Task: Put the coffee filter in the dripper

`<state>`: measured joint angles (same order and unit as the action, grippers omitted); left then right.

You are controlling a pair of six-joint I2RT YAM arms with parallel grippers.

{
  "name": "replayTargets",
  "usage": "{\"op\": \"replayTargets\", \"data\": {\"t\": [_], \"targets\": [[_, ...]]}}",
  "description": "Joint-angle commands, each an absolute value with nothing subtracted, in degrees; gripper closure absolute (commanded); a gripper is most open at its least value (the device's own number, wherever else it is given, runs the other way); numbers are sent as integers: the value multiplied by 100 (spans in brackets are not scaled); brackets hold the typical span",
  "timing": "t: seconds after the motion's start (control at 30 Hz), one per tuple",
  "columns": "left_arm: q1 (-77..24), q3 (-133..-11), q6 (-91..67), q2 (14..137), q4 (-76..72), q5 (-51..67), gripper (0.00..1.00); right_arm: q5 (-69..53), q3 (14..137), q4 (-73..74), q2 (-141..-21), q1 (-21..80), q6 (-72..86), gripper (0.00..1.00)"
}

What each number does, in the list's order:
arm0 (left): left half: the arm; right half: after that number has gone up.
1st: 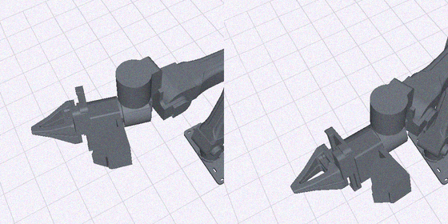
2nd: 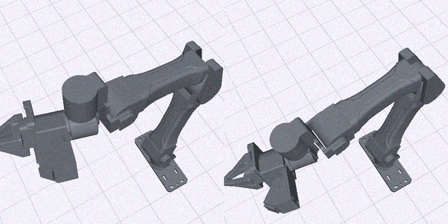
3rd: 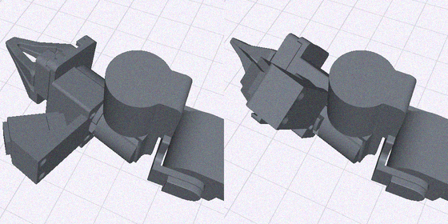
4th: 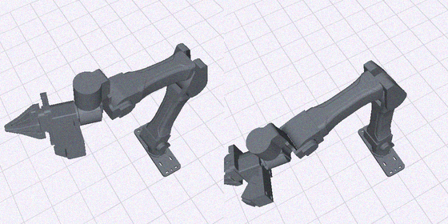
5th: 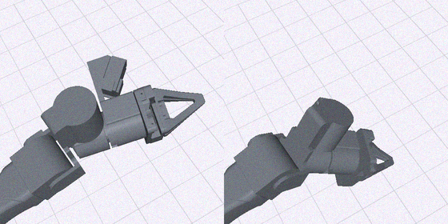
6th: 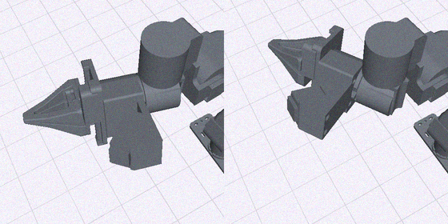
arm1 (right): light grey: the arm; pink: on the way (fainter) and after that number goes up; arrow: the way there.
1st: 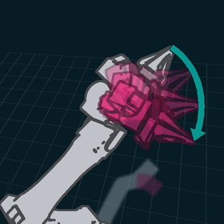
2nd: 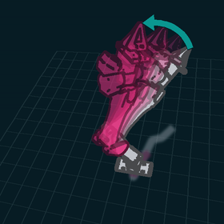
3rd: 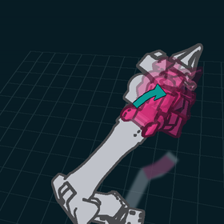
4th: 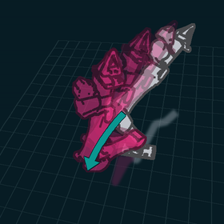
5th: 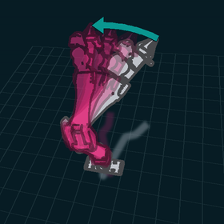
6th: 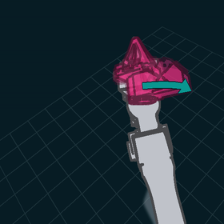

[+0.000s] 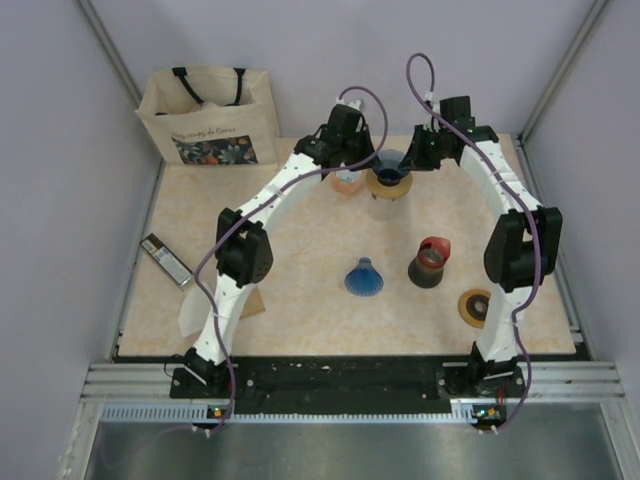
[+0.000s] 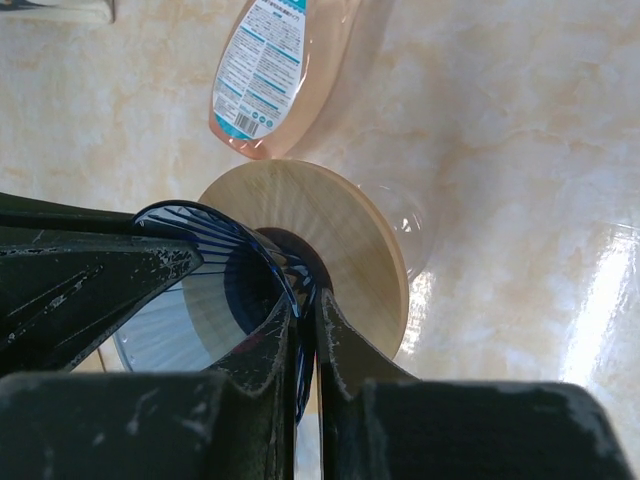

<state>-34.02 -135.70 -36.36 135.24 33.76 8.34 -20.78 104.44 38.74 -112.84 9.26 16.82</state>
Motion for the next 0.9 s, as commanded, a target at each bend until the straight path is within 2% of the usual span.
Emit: {"op": "replayTargets", "data": {"t": [0.0, 0.13, 0.4, 0.77, 0.87], "targets": [[-3287, -13078, -3744, 13290, 3894, 1379, 97, -1661, 10511, 5247, -11909, 1037, 1459, 93], [-3287, -13113, -3797, 13245, 3736, 1564, 92, -1635, 10827, 5309, -11883, 1037, 1582, 86], [-3278, -13113, -4007, 13140, 3402, 1880, 83, -1934, 11609, 5317, -11962, 1055, 1784, 85], [-3261, -13297, -4148, 12964, 3067, 1863, 74, -2109, 12348, 5291, -12059, 1081, 2074, 76], [-3235, -13368, -4148, 12955, 3085, 1890, 65, -2074, 12506, 5282, -12059, 1107, 2118, 70]]}}
